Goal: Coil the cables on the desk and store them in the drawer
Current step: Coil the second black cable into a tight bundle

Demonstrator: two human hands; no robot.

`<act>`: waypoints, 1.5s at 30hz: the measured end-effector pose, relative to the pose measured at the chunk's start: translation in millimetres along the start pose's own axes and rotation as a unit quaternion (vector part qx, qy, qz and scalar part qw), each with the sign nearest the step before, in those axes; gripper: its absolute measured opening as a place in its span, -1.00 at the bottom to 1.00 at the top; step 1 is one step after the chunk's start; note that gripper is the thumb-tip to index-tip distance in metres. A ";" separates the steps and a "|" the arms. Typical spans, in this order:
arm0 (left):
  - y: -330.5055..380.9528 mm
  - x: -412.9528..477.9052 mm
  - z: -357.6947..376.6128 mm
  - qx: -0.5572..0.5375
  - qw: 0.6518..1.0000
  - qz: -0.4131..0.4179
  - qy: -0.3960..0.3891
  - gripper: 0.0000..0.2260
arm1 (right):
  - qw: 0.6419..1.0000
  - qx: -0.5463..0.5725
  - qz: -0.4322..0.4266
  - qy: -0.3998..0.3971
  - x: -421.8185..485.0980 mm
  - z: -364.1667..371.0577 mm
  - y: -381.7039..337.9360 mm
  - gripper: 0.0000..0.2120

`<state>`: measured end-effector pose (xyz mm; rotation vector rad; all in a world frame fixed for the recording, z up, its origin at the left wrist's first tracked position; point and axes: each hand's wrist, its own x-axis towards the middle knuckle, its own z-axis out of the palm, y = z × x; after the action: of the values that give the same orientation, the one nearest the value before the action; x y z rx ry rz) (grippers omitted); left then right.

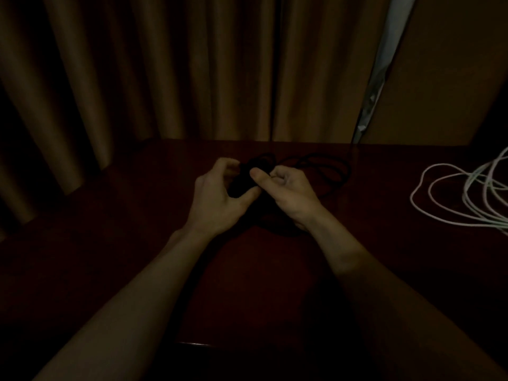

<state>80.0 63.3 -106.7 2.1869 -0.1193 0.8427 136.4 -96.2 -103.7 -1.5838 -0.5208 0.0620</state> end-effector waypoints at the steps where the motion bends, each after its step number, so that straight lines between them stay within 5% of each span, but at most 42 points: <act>1: -0.1 0.3 0.7 0.005 1.000 0.006 0.001 -0.47 | 1.000 -0.001 0.002 -0.002 0.7 -0.2 0.5 -0.55; 5: -3.9 4.3 1.0 0.049 0.998 0.006 0.029 -0.55 | 0.999 0.005 0.042 -0.005 2.1 1.8 -0.7 -0.54; 9: -7.3 6.9 -0.7 0.050 0.996 -0.049 0.046 -0.55 | 0.999 0.028 0.036 0.007 1.2 6.3 -2.9 -0.80; 15: -0.6 9.1 1.4 -0.086 0.985 -0.139 0.054 -0.68 | 0.998 0.055 0.026 0.025 -1.4 7.9 -7.0 -0.72; 20: 2.4 12.6 -4.2 -0.374 0.893 -0.246 -0.032 -0.83 | 0.999 0.043 0.002 0.012 -1.4 6.3 -2.2 -0.63; 25: 5.4 12.2 -6.7 -0.462 0.833 -0.270 -0.141 -0.68 | 0.996 0.063 0.011 -0.057 -5.3 7.4 -7.5 -0.58; 27: 5.0 11.7 -4.9 -0.437 0.850 -0.255 -0.149 -0.63 | 0.996 0.057 0.001 -0.065 -6.4 8.5 -8.0 -0.57; 30: 7.1 5.8 -1.0 -0.312 0.920 -0.195 -0.137 -0.58 | 0.996 0.070 -0.007 -0.058 -8.2 8.0 -9.2 -0.57; 33: 6.1 1.5 4.3 -0.182 0.970 -0.151 -0.050 -0.74 | 0.999 0.044 -0.026 -0.017 -6.0 7.9 -5.7 -0.49; 35: 2.8 2.2 3.3 -0.158 0.979 -0.131 -0.002 -0.84 | 0.999 0.021 -0.033 0.010 -5.1 7.9 -4.1 -0.46; 40: 1.2 -3.6 3.7 -0.064 0.995 -0.039 -0.068 -0.48 | 0.999 -0.020 -0.008 0.049 -1.8 8.1 -1.9 -0.52; 45: -5.0 -0.2 5.2 -0.115 0.991 -0.044 -0.043 -0.62 | 0.999 -0.029 -0.019 0.020 -3.6 3.4 -1.1 -0.65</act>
<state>84.3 63.2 -112.5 1.9969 -0.1540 0.6514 131.6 -94.3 -104.0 -1.6281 -0.5250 -0.0124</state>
